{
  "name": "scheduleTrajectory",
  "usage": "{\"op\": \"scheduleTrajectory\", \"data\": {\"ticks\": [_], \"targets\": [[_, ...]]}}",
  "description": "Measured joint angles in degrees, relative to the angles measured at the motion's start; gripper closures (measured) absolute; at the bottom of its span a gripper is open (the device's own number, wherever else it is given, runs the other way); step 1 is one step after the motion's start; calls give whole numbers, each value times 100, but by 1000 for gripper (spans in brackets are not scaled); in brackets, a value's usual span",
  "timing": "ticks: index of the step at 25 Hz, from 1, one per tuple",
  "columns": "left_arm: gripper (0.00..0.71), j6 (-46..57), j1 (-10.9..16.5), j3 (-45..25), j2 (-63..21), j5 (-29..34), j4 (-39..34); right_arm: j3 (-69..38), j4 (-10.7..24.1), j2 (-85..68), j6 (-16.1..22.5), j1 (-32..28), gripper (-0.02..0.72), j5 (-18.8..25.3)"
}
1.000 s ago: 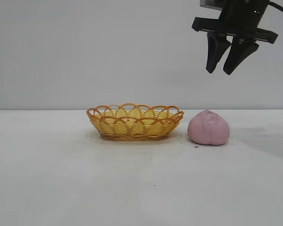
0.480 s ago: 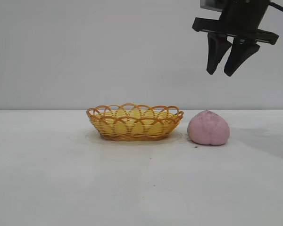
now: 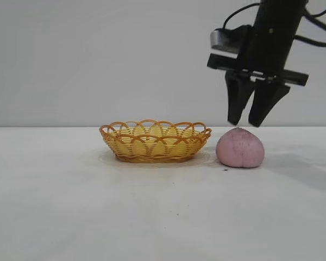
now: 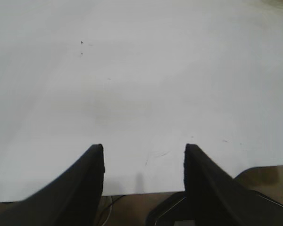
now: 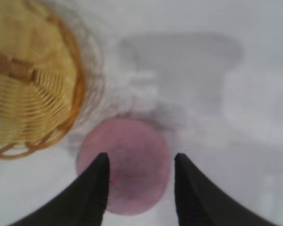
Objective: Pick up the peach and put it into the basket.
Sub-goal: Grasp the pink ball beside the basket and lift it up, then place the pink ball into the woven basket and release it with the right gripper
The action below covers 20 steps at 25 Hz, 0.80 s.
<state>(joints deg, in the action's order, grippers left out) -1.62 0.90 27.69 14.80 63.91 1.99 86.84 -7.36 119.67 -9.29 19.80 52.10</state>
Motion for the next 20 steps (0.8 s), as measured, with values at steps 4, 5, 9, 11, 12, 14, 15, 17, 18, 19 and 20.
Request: {"op": "scheduleTrajectory", "data": {"ticks": [4, 5, 9, 11, 12, 14, 15, 17, 18, 19, 20], "targets": [[329, 0, 0, 0, 0, 0, 0, 74, -172, -508, -161, 49, 703, -202], [329, 0, 0, 0, 0, 0, 0, 130, -244, -565, -216, 93, 703, -258], [329, 0, -10, 0, 0, 0, 0, 545, -418, -582, -310, 469, 703, -478], [329, 0, -10, 0, 0, 0, 0, 888, -473, -503, -337, 705, 703, -511], [329, 0, -10, 0, 0, 0, 0, 1043, -486, -424, -351, 821, 703, -511], [329, 0, -10, 0, 0, 0, 0, 1409, -510, -199, -351, 958, 703, -453], [329, 0, -10, 0, 0, 0, 0, 1570, -521, -16, -351, 999, 703, -398], [329, 0, -10, 0, 0, 0, 0, 1808, -574, 290, -340, 1022, 703, -281], [329, 0, -10, 0, 0, 0, 0, 1870, -603, 443, -328, 1035, 703, -229], [329, 0, -10, 0, 0, 0, 0, 1915, -625, 552, -318, 1035, 703, -161], [329, 0, -10, 0, 0, 0, 0, 1938, -625, 663, -318, 1062, 703, -111]]}}
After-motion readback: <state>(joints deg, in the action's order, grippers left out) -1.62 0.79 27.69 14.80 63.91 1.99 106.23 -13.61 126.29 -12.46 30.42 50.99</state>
